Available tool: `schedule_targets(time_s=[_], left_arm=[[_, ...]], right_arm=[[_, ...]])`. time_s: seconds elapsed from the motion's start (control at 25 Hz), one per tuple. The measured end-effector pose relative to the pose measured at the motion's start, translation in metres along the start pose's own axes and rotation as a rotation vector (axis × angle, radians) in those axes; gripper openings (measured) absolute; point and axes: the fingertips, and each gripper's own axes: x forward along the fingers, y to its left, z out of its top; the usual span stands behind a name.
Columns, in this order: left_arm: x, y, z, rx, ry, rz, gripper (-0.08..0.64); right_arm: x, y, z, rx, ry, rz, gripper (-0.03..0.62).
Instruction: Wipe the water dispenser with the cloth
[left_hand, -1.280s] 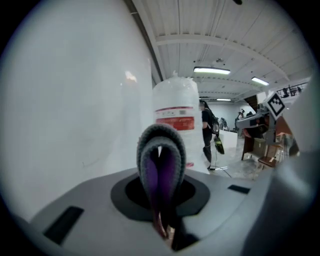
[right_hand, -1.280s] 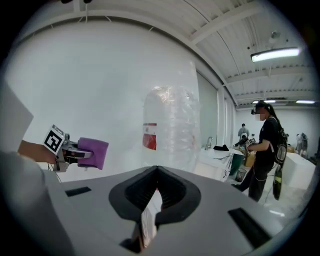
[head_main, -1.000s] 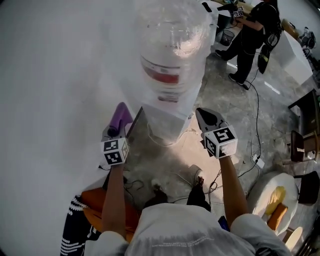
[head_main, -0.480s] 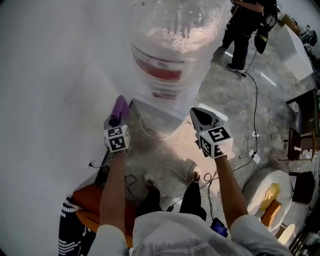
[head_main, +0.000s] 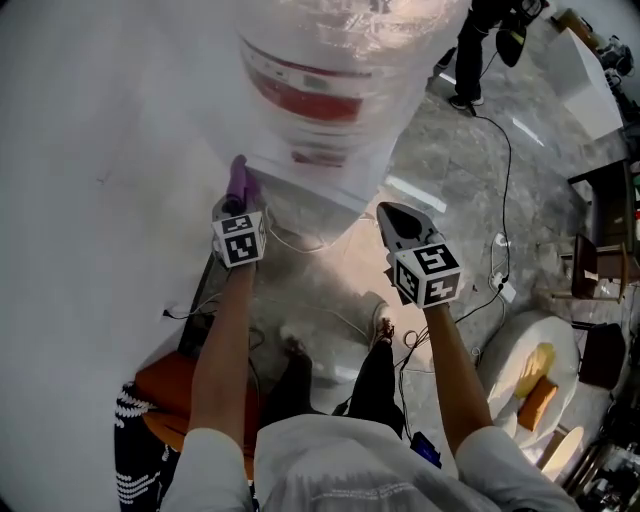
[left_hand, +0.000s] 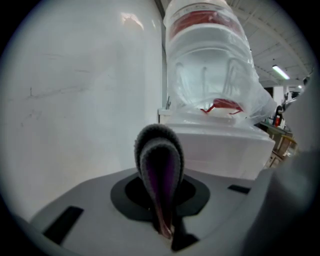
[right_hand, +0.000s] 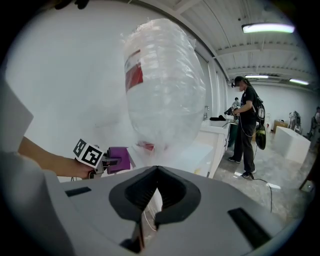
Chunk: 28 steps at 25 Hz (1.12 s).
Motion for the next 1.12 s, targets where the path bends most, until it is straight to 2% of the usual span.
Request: schedule_targets(time_s=[0.24,0.4,0.92,1.12], left_arm=[[-0.009,-0.047,0.007,0.128,0.003,-0.101,0.054],[-0.010,-0.079,0.008,0.171,0.002,-0.155,0.054],[-0.038,-0.188,-0.001,0.145,0.000,-0.316,0.054],[-0.047,-0.230,-0.014,0.180,0.005,-0.402,0.054]], right_arm=[[-0.014,0.005,-0.007,-0.008,0.009,0.001,0.008],[-0.031,-0.001,-0.009,-0.005,-0.041,-0.015,0.008],[-0.085,-0.033,-0.049,0.045,0.001,-0.093,0.008],[-0.096,-0.033,-0.052,0.065,-0.003,-0.096,0.008]])
